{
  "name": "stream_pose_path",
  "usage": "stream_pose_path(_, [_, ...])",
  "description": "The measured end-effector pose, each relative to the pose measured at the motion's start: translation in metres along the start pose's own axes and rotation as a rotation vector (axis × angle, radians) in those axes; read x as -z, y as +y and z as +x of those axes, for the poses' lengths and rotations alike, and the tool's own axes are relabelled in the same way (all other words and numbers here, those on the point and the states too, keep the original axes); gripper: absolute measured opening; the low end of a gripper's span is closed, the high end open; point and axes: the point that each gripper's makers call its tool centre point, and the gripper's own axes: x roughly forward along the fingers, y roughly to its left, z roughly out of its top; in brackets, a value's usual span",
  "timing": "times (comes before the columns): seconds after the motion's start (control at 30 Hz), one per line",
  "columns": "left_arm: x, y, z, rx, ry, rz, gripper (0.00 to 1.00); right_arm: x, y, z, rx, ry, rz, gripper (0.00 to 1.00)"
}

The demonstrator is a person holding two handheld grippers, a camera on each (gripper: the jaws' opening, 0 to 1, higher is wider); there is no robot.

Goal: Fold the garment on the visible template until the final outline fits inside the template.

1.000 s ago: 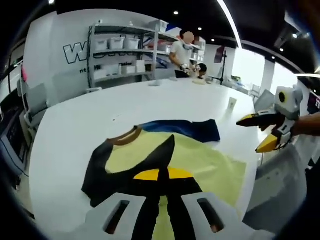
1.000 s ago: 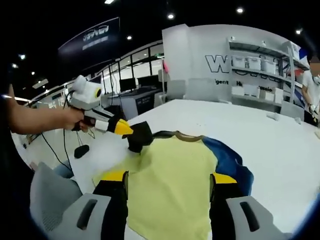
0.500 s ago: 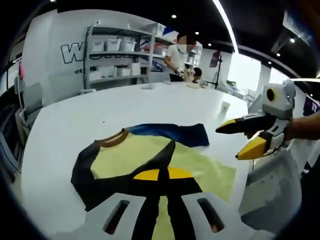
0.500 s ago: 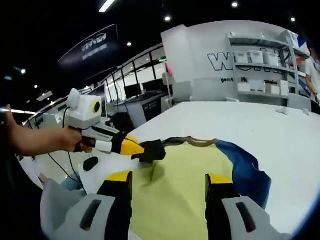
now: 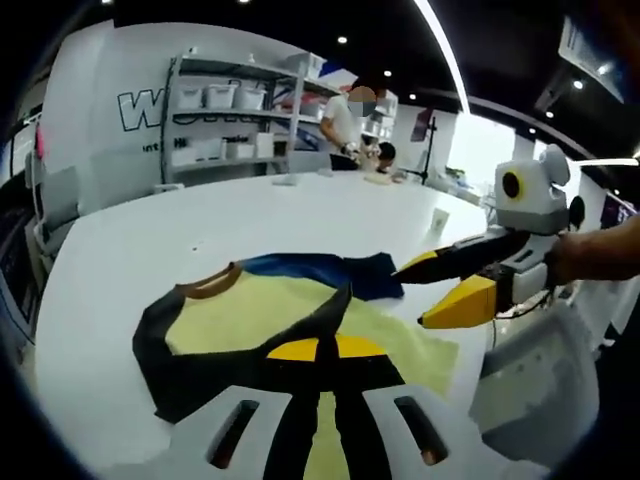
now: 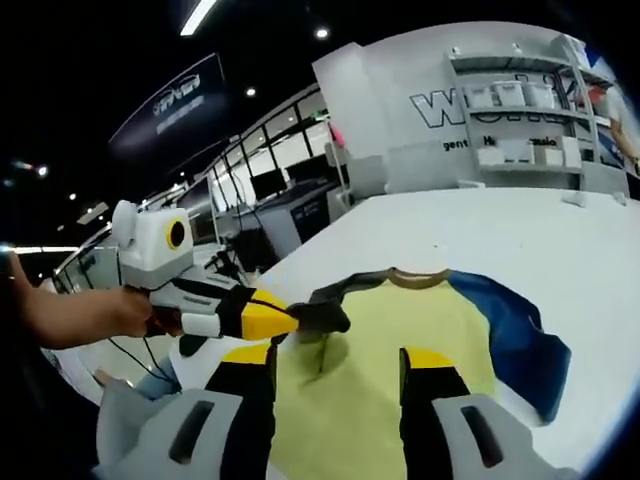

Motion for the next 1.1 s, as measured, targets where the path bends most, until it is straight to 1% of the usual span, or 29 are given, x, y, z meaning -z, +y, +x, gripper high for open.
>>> stream_pose_path(0.2, [0.001, -0.005, 0.001, 0.006, -0.002, 0.0, 0.07, -0.002, 0.001, 0.002, -0.014, -0.008, 0.078, 0.41])
stream_pose_path(0.37, [0.0, -0.014, 0.004, 0.019, -0.005, 0.017, 0.07, -0.002, 0.004, 0.007, -0.039, -0.009, 0.187, 0.37])
stream_pose_path(0.43, [-0.001, -0.017, 0.005, 0.026, -0.007, 0.018, 0.07, -0.001, 0.009, 0.008, -0.065, 0.002, 0.223, 0.34])
stream_pose_path(0.5, [-0.002, -0.022, 0.006, 0.036, -0.011, 0.027, 0.07, -0.003, 0.012, 0.009, -0.079, -0.011, 0.251, 0.31])
stream_pose_path(0.57, [-0.001, -0.024, 0.007, 0.04, -0.007, 0.038, 0.07, -0.005, 0.013, 0.01, -0.096, -0.021, 0.314, 0.3])
stream_pose_path(0.7, [-0.001, -0.028, 0.007, 0.049, -0.011, 0.042, 0.07, -0.004, 0.013, 0.012, -0.109, -0.007, 0.351, 0.25])
stream_pose_path(0.8, [-0.001, -0.033, 0.008, 0.059, -0.015, 0.048, 0.07, -0.001, 0.014, 0.014, -0.122, 0.017, 0.4, 0.21])
stream_pose_path(0.87, [-0.002, -0.038, 0.01, 0.071, -0.017, 0.059, 0.07, -0.001, 0.013, 0.015, -0.117, 0.025, 0.411, 0.17])
stream_pose_path(0.9, [-0.002, -0.04, 0.011, 0.076, -0.018, 0.063, 0.07, -0.001, 0.013, 0.015, -0.118, 0.023, 0.414, 0.13])
stream_pose_path(1.03, [-0.001, -0.042, 0.014, 0.082, -0.017, 0.065, 0.08, -0.004, 0.011, 0.016, -0.116, 0.018, 0.421, 0.0])
stream_pose_path(1.1, [-0.002, -0.045, 0.015, 0.091, -0.016, 0.063, 0.08, -0.007, 0.009, 0.016, -0.108, 0.019, 0.402, 0.0])
